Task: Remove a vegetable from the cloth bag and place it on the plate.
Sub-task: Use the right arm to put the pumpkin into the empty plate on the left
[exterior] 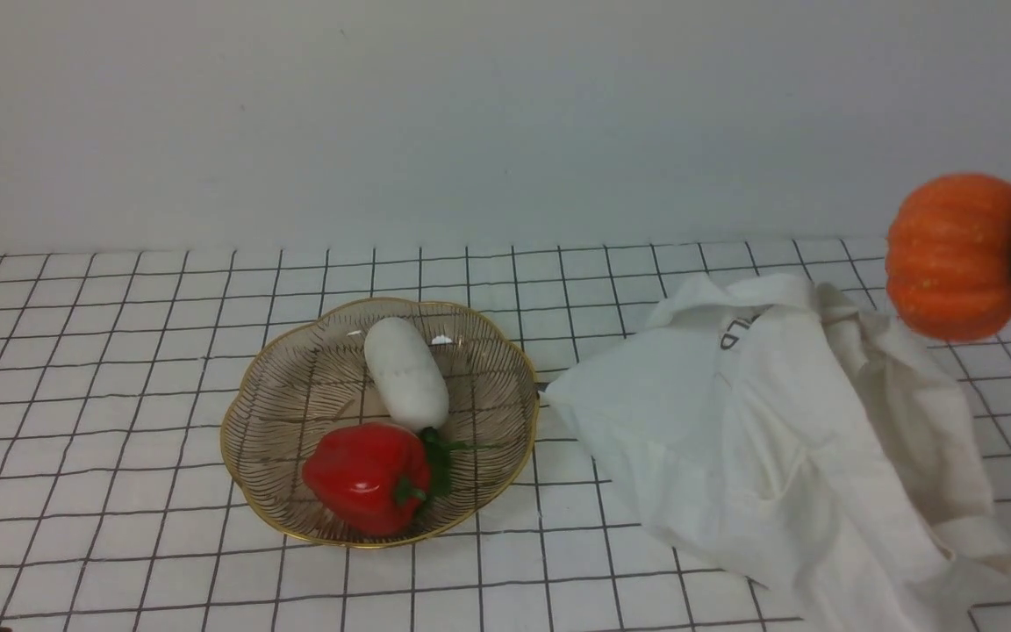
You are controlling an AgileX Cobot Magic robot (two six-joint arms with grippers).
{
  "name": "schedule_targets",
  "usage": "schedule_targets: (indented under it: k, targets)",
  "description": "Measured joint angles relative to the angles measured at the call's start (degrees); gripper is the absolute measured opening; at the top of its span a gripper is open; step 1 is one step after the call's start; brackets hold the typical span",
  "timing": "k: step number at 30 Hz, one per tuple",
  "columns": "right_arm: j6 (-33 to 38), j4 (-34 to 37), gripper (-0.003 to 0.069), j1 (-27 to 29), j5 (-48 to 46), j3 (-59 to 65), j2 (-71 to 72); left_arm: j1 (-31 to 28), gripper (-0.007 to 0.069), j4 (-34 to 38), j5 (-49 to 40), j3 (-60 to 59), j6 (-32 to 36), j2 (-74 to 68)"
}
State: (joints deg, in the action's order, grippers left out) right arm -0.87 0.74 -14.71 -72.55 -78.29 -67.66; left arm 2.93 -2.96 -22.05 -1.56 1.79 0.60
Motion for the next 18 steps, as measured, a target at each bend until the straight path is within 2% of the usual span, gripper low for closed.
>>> schedule_targets:
  k: [9, 14, 18]
  targets:
    - [3.63, 14.52, 0.0016, 0.0, -0.07, -3.68, -5.06, 0.0, -0.0008, 0.0, 0.0, 0.0, 0.0, 0.0]
    - [6.39, 19.41, 0.0016, -0.08, -0.07, -3.68, -9.14, 0.0, -0.0008, 0.0, 0.0, 0.0, 0.0, 0.0]
    - [7.77, 20.27, 0.0016, -2.14, 1.06, -3.68, -10.89, 0.0, -0.0008, 0.0, 0.0, 0.0, 0.0, 0.0]
